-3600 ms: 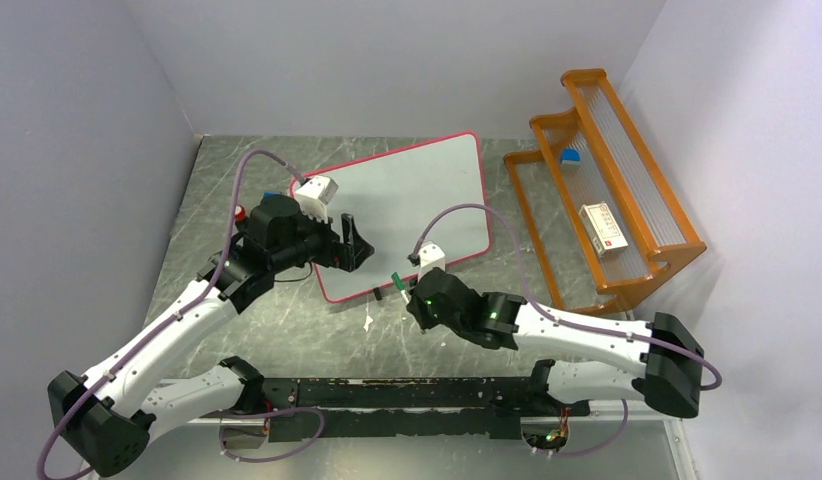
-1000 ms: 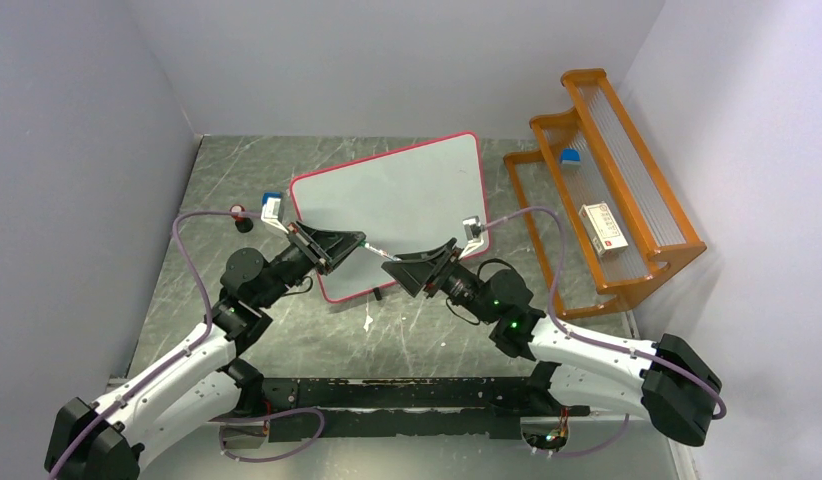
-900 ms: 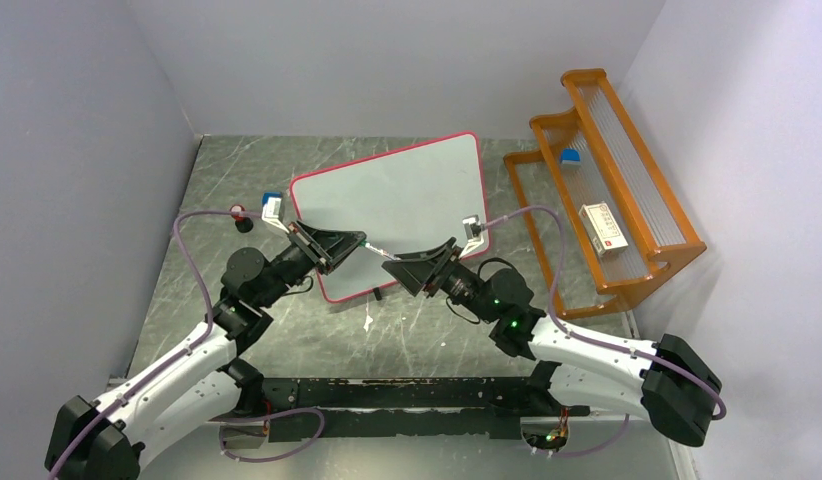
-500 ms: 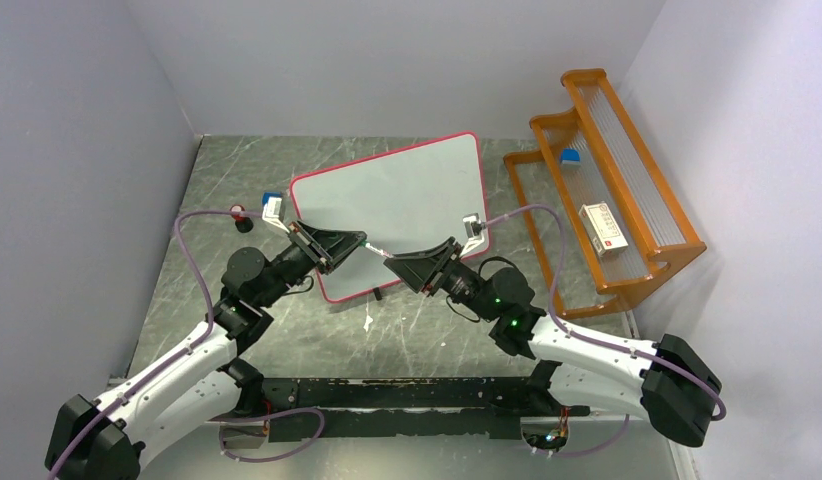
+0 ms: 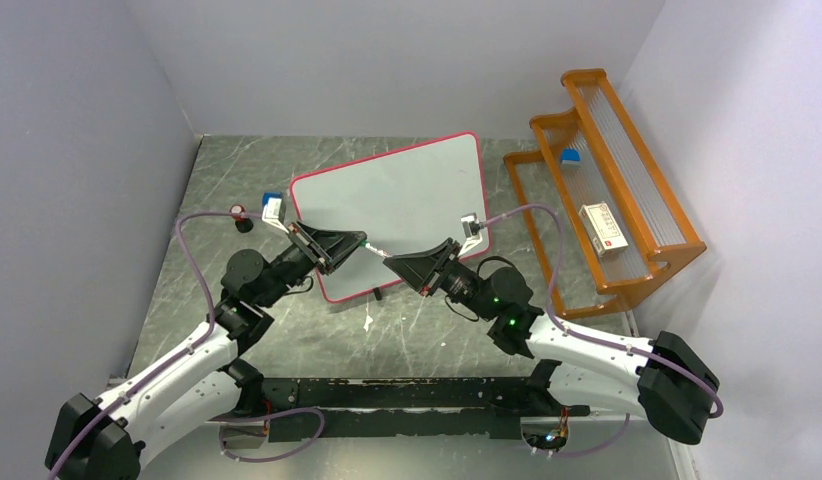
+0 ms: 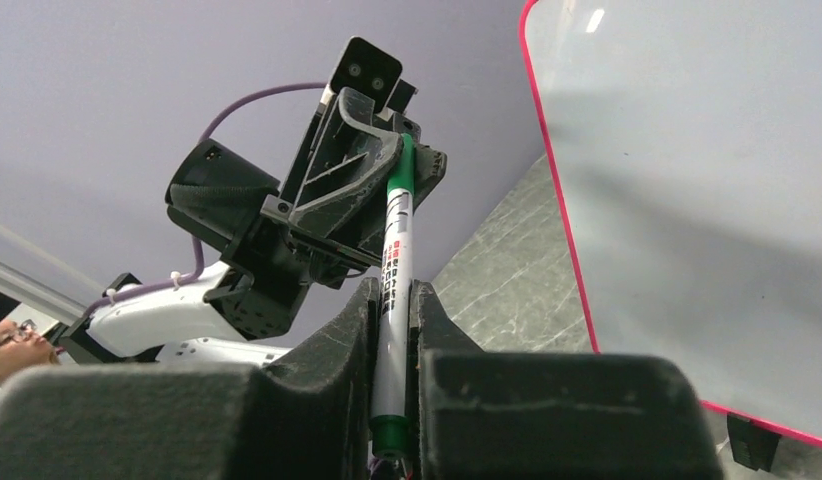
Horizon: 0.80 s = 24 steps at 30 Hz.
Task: Write a sentence on the whiteboard
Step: Open the whiteboard marker at the center of the board.
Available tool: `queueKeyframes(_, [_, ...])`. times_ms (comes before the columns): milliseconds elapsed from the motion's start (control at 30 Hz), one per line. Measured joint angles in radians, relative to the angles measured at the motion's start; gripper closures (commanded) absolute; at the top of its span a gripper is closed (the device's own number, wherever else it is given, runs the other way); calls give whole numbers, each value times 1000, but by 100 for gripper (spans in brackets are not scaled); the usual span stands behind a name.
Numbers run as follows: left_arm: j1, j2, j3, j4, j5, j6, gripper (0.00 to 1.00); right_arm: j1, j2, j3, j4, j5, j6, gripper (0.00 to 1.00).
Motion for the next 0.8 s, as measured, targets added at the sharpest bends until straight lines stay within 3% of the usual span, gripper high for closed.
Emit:
queueKeyframes(367, [-14,-63,-47,6,-19,-31,95,3,-36,-12,-24,-27,-21,100])
queueKeyframes(600, [3,-128,-61,12,-195,-34,95,-4,-152,-45,-39,-27,-39,100])
queueKeyframes(800, [3,-83,-32,-25,-217,18,95,-6,-222,-77,-116,-13,-62,100])
